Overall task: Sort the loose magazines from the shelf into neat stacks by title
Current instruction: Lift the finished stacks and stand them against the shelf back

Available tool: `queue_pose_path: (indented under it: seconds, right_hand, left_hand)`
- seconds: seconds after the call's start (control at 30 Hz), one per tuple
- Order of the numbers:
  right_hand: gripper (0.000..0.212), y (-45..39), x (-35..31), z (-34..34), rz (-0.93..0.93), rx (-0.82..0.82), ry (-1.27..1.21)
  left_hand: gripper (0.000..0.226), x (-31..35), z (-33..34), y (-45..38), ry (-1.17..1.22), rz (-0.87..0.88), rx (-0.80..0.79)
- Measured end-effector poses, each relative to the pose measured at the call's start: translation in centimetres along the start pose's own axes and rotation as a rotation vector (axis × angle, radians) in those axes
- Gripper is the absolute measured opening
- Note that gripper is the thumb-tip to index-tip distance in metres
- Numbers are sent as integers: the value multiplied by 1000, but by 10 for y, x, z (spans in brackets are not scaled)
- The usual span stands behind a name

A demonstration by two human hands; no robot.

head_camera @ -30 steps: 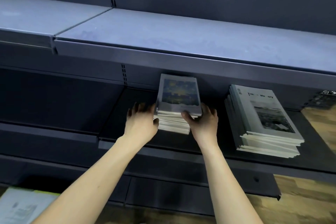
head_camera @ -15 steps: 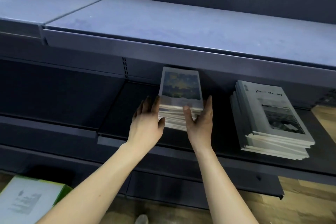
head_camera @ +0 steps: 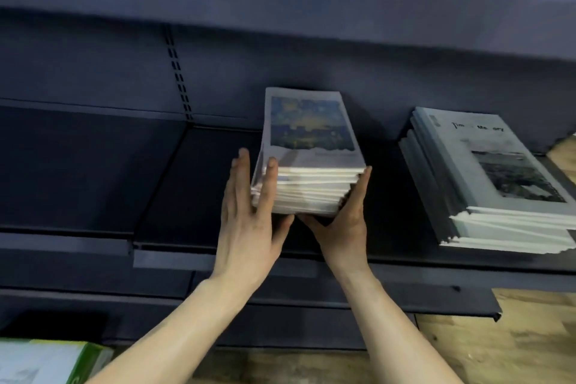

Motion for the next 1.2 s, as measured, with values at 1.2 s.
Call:
queue_pose_path:
  seconds: [1.2]
  right_hand:
    - [128, -18, 10, 0, -203, -67, 132]
  left_hand:
    - [147, -45, 53, -26, 732, -287, 32]
Point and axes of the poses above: each hand's wrist, its own y-axis away from the middle knuckle, its own z-axis out of the palm, x = y × z, the point moved 4 cm from there along -y, towards the middle knuckle, and after that the axes turned 15 degrees about y, right-handed, at the moved point
